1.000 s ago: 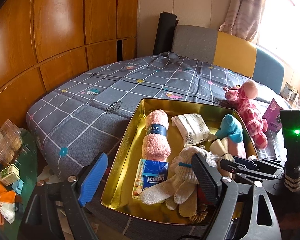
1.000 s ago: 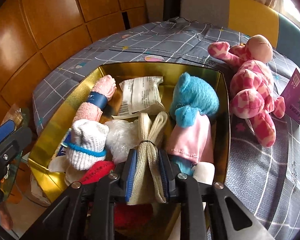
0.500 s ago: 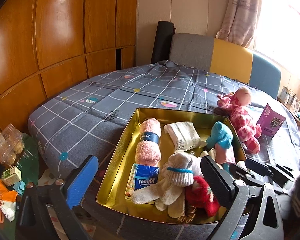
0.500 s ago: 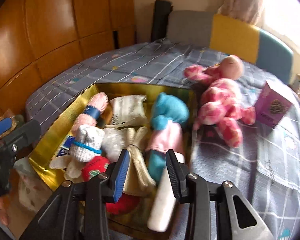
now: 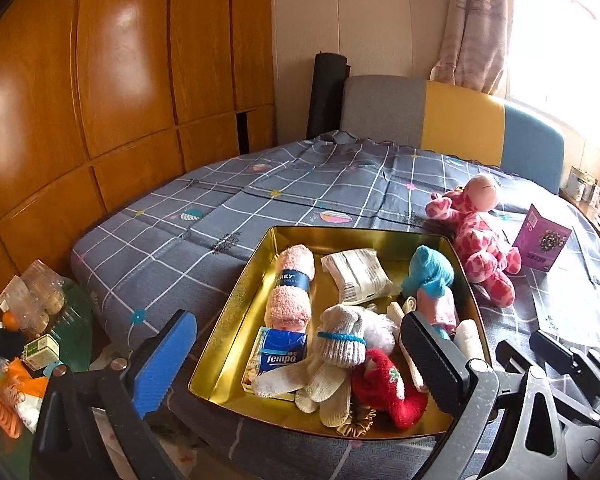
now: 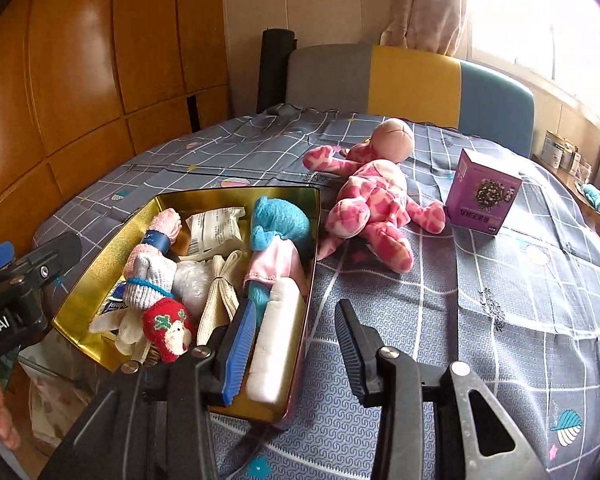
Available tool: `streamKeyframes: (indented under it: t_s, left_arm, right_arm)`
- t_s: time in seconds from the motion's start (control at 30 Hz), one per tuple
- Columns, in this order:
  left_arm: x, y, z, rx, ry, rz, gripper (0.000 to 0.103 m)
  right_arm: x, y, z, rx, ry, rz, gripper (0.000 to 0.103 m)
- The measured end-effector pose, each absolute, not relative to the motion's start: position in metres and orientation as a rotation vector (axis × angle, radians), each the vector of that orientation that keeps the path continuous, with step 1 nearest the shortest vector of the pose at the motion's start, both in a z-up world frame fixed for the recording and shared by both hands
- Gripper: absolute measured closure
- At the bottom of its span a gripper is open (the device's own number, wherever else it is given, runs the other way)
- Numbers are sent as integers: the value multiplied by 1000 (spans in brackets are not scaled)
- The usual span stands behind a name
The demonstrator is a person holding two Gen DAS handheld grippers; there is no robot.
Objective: Organize soft objects
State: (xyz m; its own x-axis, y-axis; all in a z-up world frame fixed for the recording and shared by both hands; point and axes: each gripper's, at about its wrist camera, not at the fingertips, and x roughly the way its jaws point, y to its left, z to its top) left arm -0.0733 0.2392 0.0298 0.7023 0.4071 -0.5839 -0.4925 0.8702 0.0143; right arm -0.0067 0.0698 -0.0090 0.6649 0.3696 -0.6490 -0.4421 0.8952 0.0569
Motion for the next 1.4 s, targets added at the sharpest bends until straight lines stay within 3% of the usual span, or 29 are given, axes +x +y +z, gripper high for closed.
streamKeyframes:
  t_s: [1.4]
  left_arm:
    - [-76, 230, 32, -139, 616, 502, 0]
  right_arm:
    - [-10, 68, -9, -96, 712, 460, 62]
